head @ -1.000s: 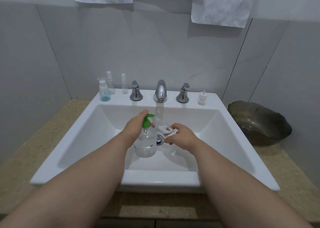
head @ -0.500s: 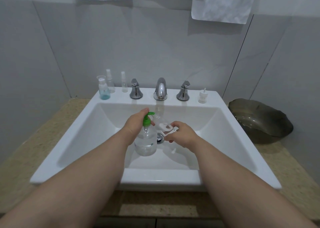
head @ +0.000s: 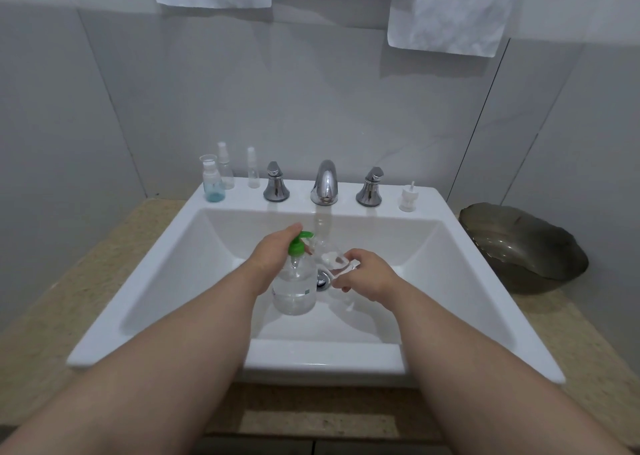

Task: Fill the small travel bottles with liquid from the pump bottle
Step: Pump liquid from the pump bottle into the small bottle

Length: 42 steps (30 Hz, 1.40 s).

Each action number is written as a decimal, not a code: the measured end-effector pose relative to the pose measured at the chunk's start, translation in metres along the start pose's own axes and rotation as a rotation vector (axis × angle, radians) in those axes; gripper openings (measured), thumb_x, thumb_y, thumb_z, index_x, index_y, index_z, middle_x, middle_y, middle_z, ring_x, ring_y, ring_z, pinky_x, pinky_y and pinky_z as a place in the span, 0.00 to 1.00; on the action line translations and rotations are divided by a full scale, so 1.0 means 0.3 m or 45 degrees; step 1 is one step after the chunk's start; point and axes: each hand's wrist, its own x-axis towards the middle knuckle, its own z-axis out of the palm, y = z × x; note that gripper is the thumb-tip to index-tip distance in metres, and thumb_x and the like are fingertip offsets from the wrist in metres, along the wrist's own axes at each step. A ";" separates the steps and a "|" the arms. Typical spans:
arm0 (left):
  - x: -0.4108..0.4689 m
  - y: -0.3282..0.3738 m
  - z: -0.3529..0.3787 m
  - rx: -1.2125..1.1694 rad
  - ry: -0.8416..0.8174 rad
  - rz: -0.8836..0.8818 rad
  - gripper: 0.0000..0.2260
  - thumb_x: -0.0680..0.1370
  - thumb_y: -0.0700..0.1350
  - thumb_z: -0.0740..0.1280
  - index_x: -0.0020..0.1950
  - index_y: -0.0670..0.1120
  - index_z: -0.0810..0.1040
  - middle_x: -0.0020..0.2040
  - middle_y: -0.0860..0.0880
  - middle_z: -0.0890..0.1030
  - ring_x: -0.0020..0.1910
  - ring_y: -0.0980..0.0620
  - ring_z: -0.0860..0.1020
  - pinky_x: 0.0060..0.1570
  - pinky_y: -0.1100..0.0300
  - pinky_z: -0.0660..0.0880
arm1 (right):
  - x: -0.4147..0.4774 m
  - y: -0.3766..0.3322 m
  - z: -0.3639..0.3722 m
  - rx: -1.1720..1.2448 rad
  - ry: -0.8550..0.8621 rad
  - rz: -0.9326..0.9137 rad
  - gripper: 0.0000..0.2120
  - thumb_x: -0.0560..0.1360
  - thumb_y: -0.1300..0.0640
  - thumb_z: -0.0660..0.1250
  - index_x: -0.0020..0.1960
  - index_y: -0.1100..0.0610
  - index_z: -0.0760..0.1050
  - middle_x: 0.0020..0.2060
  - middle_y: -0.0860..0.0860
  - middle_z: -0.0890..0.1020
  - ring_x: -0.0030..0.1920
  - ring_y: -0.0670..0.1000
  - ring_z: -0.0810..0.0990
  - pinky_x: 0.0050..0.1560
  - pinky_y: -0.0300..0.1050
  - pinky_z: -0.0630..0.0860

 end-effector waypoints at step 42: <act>-0.004 0.017 -0.007 -0.043 -0.018 0.038 0.21 0.84 0.53 0.62 0.34 0.48 0.84 0.42 0.48 0.86 0.48 0.46 0.77 0.54 0.51 0.70 | -0.013 -0.007 -0.003 0.028 -0.012 -0.018 0.15 0.72 0.61 0.74 0.57 0.58 0.78 0.37 0.49 0.81 0.21 0.37 0.73 0.21 0.29 0.63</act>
